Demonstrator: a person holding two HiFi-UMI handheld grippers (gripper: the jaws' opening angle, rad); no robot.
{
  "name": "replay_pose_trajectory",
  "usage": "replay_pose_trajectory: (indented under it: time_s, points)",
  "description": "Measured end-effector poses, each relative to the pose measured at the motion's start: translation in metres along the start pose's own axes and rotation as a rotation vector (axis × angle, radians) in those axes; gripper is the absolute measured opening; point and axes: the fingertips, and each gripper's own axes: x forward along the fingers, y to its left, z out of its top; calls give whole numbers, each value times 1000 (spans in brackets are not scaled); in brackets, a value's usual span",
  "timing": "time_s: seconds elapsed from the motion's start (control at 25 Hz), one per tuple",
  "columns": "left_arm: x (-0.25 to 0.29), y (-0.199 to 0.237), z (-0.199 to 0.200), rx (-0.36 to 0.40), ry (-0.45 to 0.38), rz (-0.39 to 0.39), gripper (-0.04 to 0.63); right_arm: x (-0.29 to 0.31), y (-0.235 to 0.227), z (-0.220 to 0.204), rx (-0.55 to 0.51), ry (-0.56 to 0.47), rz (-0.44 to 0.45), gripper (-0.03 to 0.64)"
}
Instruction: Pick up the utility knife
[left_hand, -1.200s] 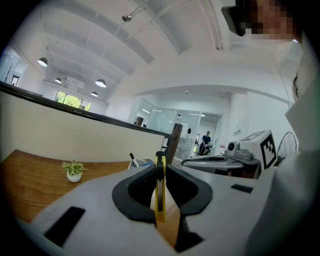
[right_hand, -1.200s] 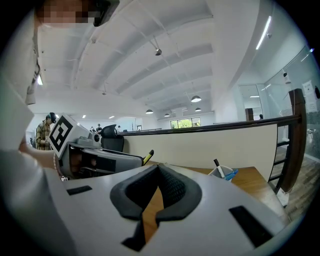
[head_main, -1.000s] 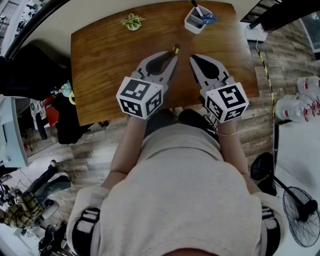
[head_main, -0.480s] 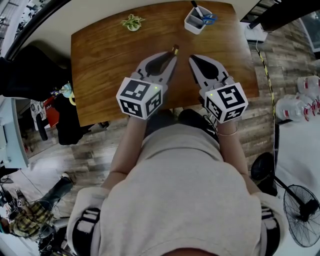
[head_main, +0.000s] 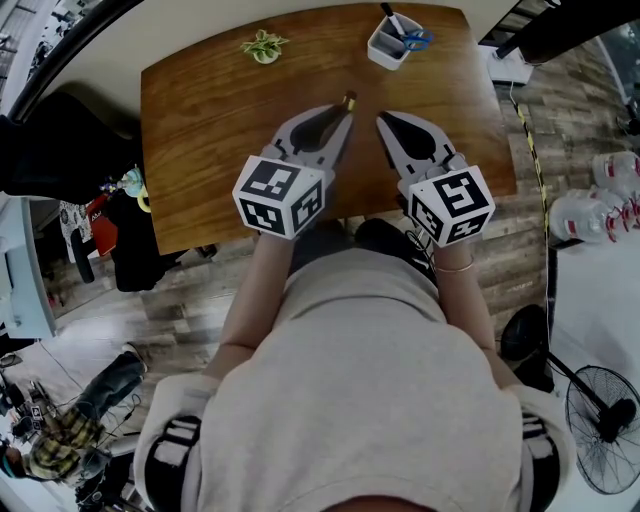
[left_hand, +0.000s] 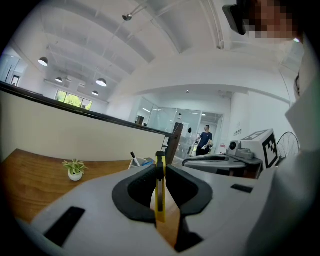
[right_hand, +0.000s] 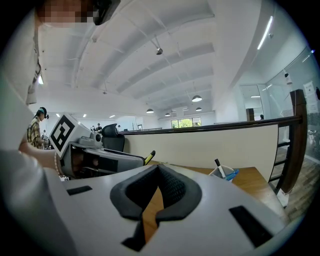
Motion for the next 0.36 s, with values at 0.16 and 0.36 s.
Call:
replay_pose_trajectory:
  time_s: [0.16, 0.36]
  points:
    - [0, 2, 0, -2, -3, 4, 77, 1, 0, -1, 0, 1, 5, 9]
    - [-2, 4, 0, -11, 1, 5, 77, 3, 3, 1, -4, 6, 14, 9]
